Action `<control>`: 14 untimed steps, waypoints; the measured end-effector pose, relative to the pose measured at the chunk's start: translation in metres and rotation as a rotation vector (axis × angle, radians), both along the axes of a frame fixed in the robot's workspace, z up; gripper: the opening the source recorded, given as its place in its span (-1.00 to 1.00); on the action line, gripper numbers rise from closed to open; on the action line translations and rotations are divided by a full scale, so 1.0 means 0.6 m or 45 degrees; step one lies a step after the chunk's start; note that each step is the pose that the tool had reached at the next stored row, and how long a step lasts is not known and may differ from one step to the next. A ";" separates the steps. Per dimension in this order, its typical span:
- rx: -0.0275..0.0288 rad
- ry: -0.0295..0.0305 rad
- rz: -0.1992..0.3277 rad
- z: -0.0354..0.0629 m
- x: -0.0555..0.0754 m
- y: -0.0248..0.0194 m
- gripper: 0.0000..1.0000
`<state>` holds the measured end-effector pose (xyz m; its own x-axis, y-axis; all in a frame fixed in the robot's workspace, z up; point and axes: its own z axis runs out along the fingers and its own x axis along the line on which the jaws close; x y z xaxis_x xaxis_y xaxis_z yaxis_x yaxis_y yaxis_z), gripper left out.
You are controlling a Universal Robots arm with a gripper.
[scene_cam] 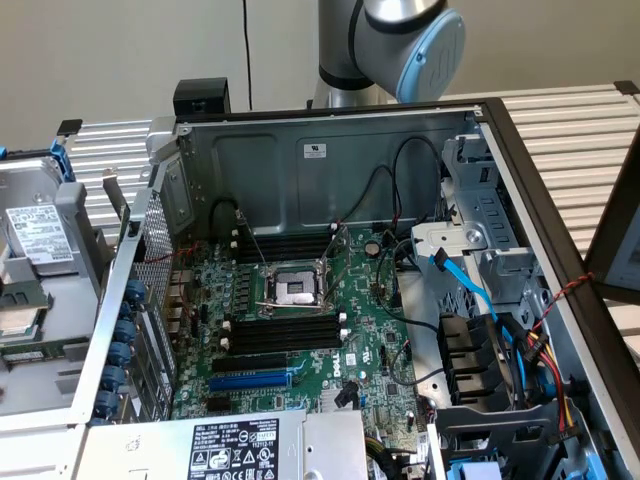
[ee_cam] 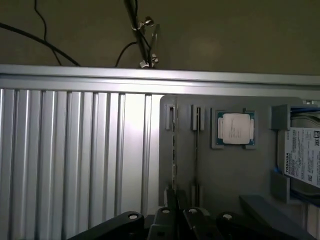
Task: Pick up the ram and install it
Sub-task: 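Pick up the ram and move it above insertion slot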
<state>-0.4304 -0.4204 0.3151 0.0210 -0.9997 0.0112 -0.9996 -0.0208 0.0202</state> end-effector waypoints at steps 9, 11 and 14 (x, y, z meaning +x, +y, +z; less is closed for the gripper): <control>-0.0001 0.0001 -0.012 0.068 0.000 -0.0001 -0.76; 0.0000 -0.0001 -0.017 0.083 0.000 -0.0001 -0.76; 0.0000 0.0001 -0.030 0.106 0.000 -0.0001 -0.76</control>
